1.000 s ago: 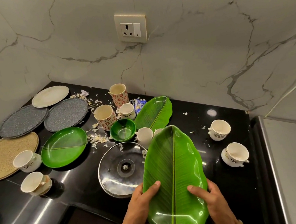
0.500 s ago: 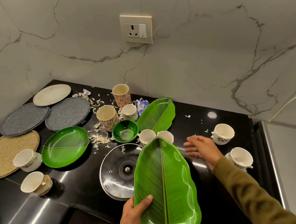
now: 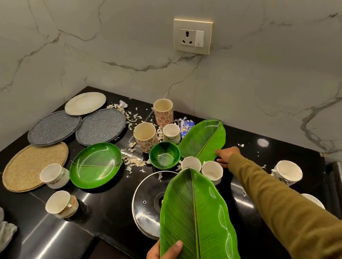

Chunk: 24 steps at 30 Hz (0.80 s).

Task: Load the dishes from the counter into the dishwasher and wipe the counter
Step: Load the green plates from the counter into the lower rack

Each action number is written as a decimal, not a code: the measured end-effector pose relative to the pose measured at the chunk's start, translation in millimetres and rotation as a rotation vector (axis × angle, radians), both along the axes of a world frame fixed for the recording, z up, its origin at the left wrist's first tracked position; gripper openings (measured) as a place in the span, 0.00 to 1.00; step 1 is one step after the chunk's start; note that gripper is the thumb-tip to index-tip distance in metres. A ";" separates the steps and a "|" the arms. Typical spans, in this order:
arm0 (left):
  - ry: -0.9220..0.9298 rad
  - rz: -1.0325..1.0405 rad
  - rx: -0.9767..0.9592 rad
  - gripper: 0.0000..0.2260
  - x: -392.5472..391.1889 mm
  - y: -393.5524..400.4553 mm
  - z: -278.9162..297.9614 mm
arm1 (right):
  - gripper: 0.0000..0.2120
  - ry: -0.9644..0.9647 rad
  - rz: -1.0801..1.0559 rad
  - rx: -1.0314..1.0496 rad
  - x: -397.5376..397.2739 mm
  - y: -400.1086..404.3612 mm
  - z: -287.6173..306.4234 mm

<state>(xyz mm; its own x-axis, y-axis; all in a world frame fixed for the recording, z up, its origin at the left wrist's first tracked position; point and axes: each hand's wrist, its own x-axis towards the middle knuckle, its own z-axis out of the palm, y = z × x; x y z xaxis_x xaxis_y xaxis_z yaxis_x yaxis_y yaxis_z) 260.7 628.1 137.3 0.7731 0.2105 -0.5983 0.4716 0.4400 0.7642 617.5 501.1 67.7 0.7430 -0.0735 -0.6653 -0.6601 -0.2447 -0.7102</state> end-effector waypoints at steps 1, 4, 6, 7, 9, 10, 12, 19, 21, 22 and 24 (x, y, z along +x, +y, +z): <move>0.005 0.008 -0.006 0.46 0.8 1.2 -0.3 | 0.12 -0.017 -0.006 -0.021 4.8 0.4 -5.1; 0.026 0.030 0.015 0.51 2.6 4.3 -2.7 | 0.13 -0.063 -0.053 0.016 17.4 0.3 -16.7; 0.035 0.043 0.045 0.51 3.6 5.5 -3.4 | 0.03 -0.159 -0.049 -0.061 29.7 -5.4 -27.2; 0.036 0.049 0.054 0.51 3.8 5.8 -3.1 | 0.03 -0.244 -0.032 -0.111 29.5 -9.7 -22.4; 0.025 0.048 0.053 0.50 4.6 5.9 -1.9 | 0.03 -0.402 0.009 -0.200 24.1 -19.7 -5.6; 0.018 0.045 0.055 0.50 5.0 6.2 -2.2 | 0.03 -0.477 0.013 -0.231 18.2 -26.1 6.8; 0.000 0.039 0.071 0.50 6.9 6.6 -0.8 | 0.06 -0.619 -0.010 -0.268 6.8 -41.7 30.0; -0.055 -0.014 0.103 0.37 12.4 0.3 3.9 | 0.07 -1.005 -0.108 -0.122 -84.8 -103.8 131.5; -0.059 -0.017 0.097 0.37 14.1 -3.8 7.0 | 0.06 -0.954 -0.087 -0.016 -122.0 -117.6 145.2; -0.065 -0.022 0.097 0.37 14.7 -6.7 8.5 | 0.06 -0.911 -0.075 0.058 -141.6 -123.4 146.8; -0.064 -0.029 0.085 0.40 16.5 -12.1 10.4 | 0.08 -0.797 -0.037 0.175 -181.6 -129.1 148.2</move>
